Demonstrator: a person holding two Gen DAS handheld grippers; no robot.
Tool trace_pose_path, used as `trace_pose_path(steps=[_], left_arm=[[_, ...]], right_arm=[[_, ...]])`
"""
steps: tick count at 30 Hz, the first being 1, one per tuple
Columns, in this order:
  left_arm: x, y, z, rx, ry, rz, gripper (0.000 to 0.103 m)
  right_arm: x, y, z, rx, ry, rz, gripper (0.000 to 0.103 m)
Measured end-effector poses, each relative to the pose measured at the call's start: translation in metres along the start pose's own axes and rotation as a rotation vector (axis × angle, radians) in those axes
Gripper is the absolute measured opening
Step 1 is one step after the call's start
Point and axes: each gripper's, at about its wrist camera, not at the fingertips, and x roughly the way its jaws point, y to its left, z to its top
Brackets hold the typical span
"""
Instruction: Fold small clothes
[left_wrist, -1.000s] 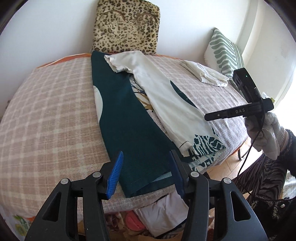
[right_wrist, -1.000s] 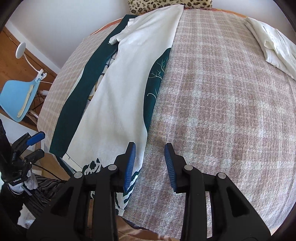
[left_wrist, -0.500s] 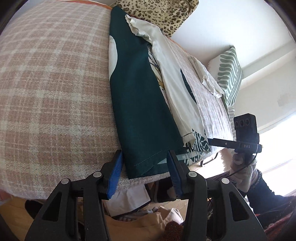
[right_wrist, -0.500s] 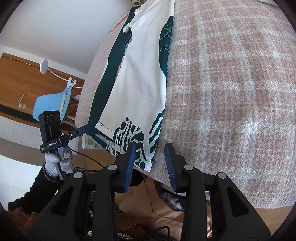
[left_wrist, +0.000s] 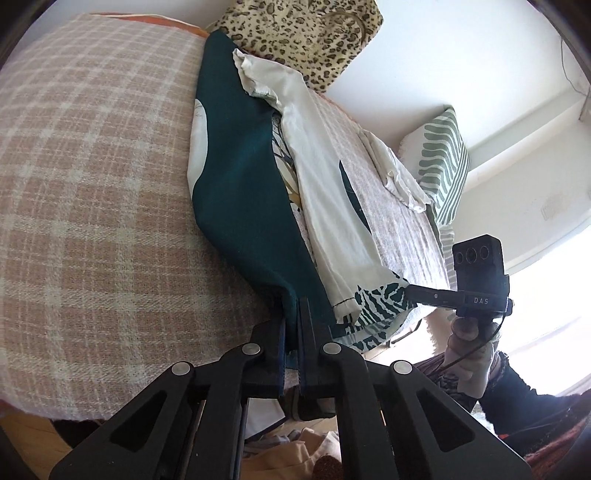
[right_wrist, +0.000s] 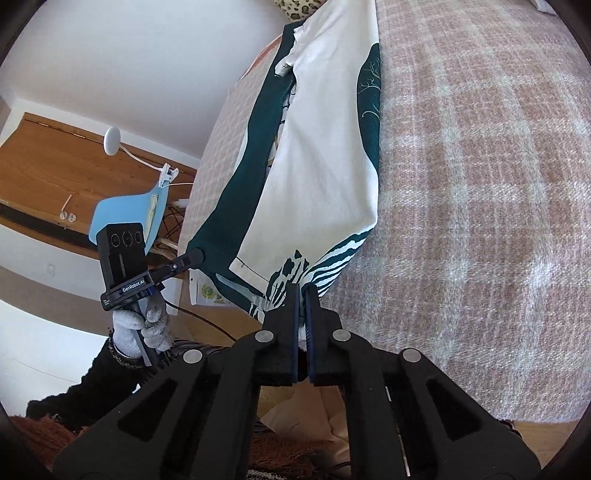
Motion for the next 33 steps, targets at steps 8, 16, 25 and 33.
trace_pose_path(steps=[8,16,25,33], left_arm=[[-0.003,-0.007,0.05,0.01,-0.096,-0.006,0.003],[0.008,0.009,0.095,0.004,-0.15,0.05,0.003],[0.034,0.035,0.121,-0.049,-0.139,0.093,0.003],[0.042,0.041,0.121,-0.07,-0.143,0.154,0.003]], right_arm=[[-0.015,0.016,0.048,0.004,-0.113,0.037,0.004],[-0.01,0.006,0.101,0.032,-0.142,-0.021,0.004],[0.007,-0.032,0.122,0.126,-0.119,-0.088,0.004],[0.009,-0.045,0.136,0.159,-0.119,-0.085,0.004]])
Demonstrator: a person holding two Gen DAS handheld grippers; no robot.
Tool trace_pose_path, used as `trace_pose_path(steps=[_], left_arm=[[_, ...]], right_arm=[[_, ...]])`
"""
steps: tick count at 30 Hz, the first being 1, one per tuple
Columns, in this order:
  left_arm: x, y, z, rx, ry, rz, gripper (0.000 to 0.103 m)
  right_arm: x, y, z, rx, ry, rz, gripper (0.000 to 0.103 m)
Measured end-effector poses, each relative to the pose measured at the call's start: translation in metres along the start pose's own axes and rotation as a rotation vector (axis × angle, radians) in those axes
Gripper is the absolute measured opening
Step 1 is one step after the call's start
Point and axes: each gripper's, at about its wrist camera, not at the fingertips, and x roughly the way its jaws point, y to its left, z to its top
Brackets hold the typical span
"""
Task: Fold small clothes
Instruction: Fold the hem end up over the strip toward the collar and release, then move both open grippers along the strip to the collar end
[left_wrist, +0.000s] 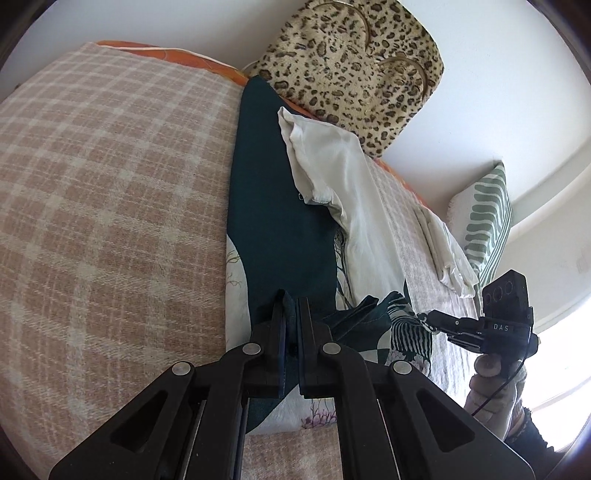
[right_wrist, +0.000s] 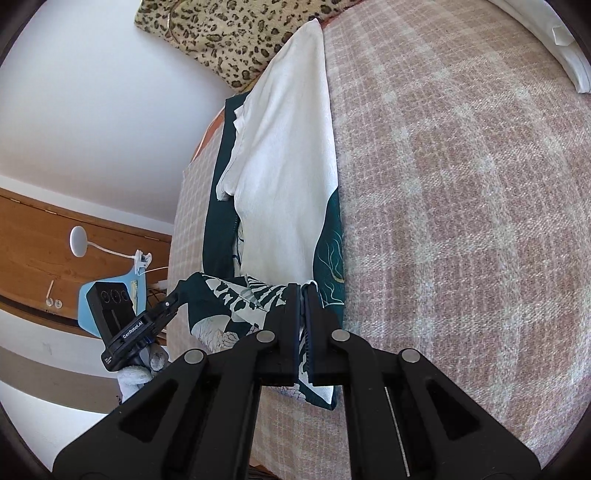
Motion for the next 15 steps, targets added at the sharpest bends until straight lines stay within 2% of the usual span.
trace_pose_path(steps=[6,7,9,10,11,12,13,15], left_arm=[[-0.001,0.003,0.001,0.004,-0.029,0.058,0.003],[-0.001,0.003,0.003,0.006,-0.027,0.077,0.005],[-0.004,0.002,0.006,0.016,-0.03,0.111,0.016],[-0.007,0.001,0.007,0.018,-0.037,0.13,0.022],[-0.011,0.0,0.008,0.021,-0.053,0.151,0.036],[-0.017,-0.001,0.009,0.023,-0.073,0.163,0.041],[-0.022,-0.002,0.01,0.024,-0.089,0.164,0.041],[-0.028,-0.006,0.01,0.048,-0.103,0.159,0.041]], right_arm=[[0.009,0.007,0.007,-0.031,0.015,-0.02,0.004],[0.009,0.008,0.007,-0.035,0.012,-0.03,0.004],[0.007,0.008,0.01,-0.039,-0.002,-0.059,0.004],[0.007,0.008,0.012,-0.051,0.003,-0.072,0.008],[0.006,0.01,0.015,-0.067,0.016,-0.084,0.013],[0.004,0.014,0.016,-0.088,0.019,-0.094,0.025],[-0.002,0.018,0.017,-0.115,-0.005,-0.102,0.037],[-0.013,0.028,0.016,-0.173,-0.059,-0.148,0.045]])
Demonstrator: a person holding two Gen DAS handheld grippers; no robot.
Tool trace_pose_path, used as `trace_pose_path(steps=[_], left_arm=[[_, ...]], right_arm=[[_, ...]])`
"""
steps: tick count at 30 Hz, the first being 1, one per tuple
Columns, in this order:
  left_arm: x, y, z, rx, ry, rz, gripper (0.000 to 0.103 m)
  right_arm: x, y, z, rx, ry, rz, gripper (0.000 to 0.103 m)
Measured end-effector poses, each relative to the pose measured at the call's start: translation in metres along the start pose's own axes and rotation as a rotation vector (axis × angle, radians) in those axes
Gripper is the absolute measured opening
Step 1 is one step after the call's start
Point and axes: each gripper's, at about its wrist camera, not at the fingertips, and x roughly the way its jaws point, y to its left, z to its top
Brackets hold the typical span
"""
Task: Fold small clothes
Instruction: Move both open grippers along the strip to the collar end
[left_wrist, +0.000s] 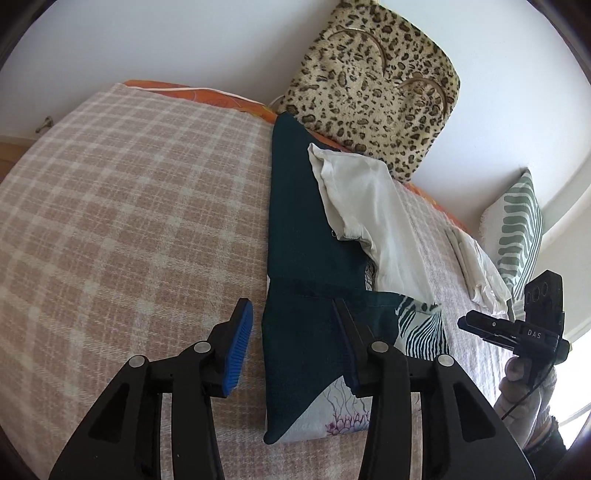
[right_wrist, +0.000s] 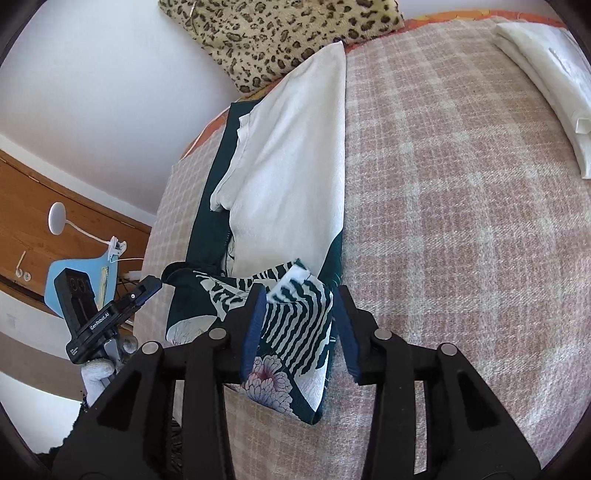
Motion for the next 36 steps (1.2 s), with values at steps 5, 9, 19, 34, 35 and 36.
trace_pose_path(steps=[5,9,19,34,35,36], left_arm=[[-0.003,-0.014,-0.008,0.073,0.017,-0.005,0.041],[-0.009,-0.025,-0.018,0.147,0.002,0.03,0.041],[-0.021,-0.022,-0.03,0.22,-0.055,0.119,0.055],[-0.006,-0.052,-0.051,0.34,-0.028,0.097,0.058],[-0.003,-0.059,-0.056,0.367,-0.021,0.097,0.058],[-0.001,-0.065,-0.06,0.389,-0.018,0.097,0.058]], right_arm=[[-0.013,0.006,-0.001,-0.036,-0.047,-0.035,0.045],[-0.01,0.022,-0.009,-0.109,-0.045,-0.073,0.045],[-0.004,0.049,-0.028,-0.267,-0.072,-0.21,0.045],[0.014,0.094,-0.067,-0.506,-0.115,-0.269,0.045],[0.017,0.096,-0.07,-0.508,-0.108,-0.261,0.045],[0.021,0.099,-0.074,-0.521,-0.099,-0.26,0.045]])
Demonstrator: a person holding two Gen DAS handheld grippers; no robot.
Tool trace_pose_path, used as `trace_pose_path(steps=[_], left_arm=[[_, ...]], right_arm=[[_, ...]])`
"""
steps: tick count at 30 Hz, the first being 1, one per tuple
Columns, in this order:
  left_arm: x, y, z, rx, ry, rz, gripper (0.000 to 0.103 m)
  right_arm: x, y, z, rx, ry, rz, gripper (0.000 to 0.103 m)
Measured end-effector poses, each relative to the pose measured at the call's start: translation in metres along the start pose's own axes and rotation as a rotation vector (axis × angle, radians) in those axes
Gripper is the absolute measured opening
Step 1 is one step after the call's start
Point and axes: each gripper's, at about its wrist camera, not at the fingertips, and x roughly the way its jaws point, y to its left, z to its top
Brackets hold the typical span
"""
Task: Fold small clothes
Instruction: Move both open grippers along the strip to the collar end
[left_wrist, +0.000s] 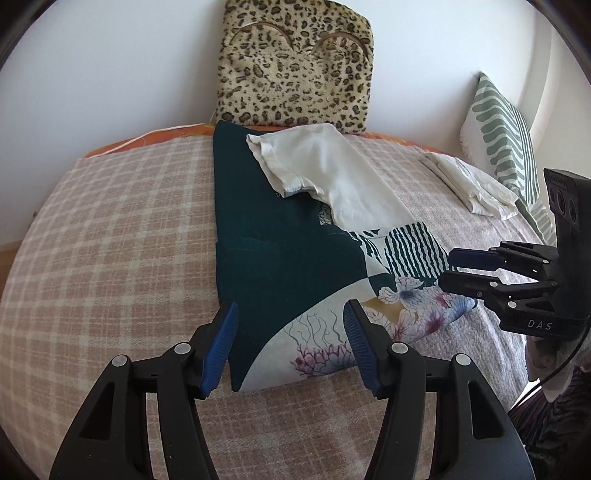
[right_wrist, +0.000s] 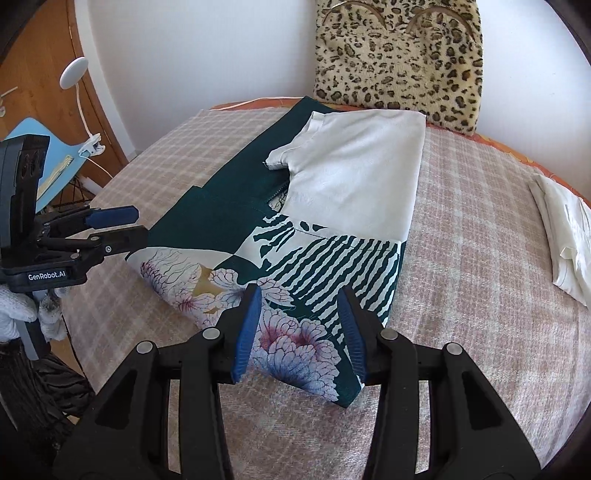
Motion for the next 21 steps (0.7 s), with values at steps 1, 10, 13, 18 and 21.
trace_pose_path(steps=[1,10,13,18,21], left_arm=[[0.003,-0.007,-0.002,0.02,0.007,-0.009,0.058],[0.026,0.006,-0.015,0.013,0.105,0.059,0.058],[0.026,0.018,-0.023,-0.002,0.107,0.084,0.058],[0.017,0.021,-0.024,-0.026,0.088,0.099,0.058],[0.006,0.022,-0.012,-0.048,0.041,0.065,0.058]], right_arm=[[0.002,0.005,-0.002,-0.022,0.006,0.002,0.045],[0.024,0.011,-0.02,-0.105,0.097,-0.072,0.045],[0.022,0.001,-0.022,-0.104,0.11,-0.114,0.045],[0.011,-0.011,-0.018,-0.014,0.096,-0.069,0.045],[0.003,0.0,-0.009,-0.043,0.053,-0.059,0.045]])
